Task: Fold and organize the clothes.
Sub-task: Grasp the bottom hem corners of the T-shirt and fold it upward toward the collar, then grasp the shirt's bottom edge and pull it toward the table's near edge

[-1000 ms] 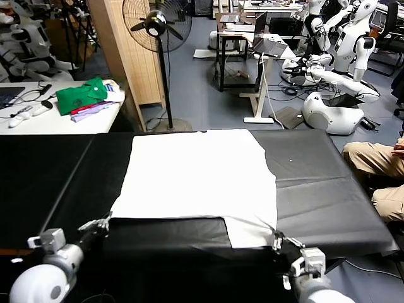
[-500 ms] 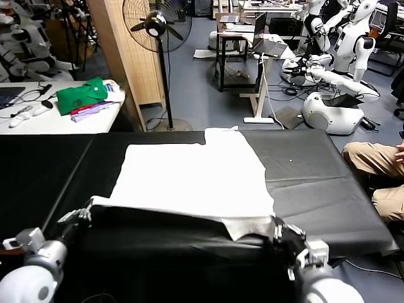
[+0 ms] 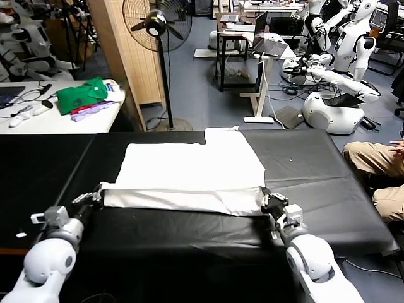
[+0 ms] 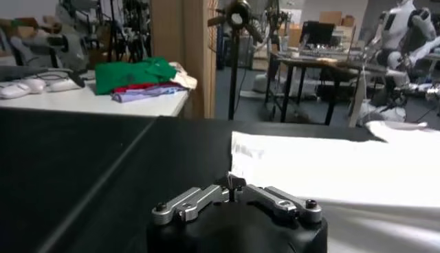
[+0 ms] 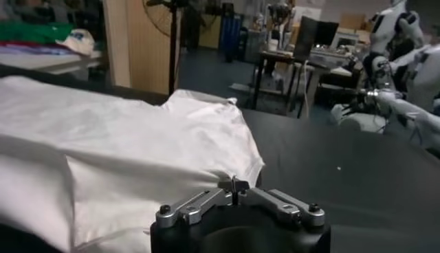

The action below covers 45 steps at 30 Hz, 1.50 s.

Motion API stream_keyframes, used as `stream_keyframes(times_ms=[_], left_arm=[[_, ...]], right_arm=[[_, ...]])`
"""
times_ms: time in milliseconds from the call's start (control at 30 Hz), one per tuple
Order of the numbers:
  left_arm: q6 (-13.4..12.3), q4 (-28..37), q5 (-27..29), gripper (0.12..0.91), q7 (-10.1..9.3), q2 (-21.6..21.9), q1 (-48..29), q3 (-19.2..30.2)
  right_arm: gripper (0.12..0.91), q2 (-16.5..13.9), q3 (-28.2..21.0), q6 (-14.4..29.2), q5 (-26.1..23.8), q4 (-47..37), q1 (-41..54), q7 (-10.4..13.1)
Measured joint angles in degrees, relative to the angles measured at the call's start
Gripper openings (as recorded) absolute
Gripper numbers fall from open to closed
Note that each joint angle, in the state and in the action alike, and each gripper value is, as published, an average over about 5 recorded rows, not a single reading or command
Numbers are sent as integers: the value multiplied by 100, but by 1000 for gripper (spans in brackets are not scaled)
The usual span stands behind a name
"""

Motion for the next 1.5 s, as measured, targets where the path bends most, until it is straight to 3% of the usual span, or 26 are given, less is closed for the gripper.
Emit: stream_keyframes(times_ms=[67,133,333,433,567,767,867,933,1033,1233,1367,1500], left_arm=[[25,111,22,138,1,-16,-115,79],[46,191,21,178,0,-36,-207,132],[70,254,1,486,4,-7,-253,150],[67,244,-13,651,32,17,-195,103],[78,187,-100,783,108,21,-48,11],[247,121,-499,798,258,63,199,-115],[338,166,-596,798,320,82,248,-139],[421,205,-656,795,362,87,262,-143],[494,264,-689,728,408,89,265,-140],[503,303,-694,418,413,59,281,-140],[490,141,-664,200,387,22,421,-178],[503,-186,-363,129,291,-25,654,-261]], right_arm=[[199,-19,35,23,10,24,-26,-106],[307,-55,88,37,16,104,-85,-177],[639,-178,296,21,18,582,-449,-181],[757,-192,397,-29,43,822,-680,-153],[796,-134,465,-96,199,1055,-996,-90],[791,-17,475,-214,229,1123,-1355,16],[711,19,485,-297,266,1113,-1419,68],[604,26,492,-340,293,1097,-1429,105],[439,37,485,-367,303,1071,-1428,130],[149,49,442,-408,387,1097,-1410,189],[121,-26,454,-631,682,1222,-1440,351],[121,-140,510,-962,960,1419,-1526,551]])
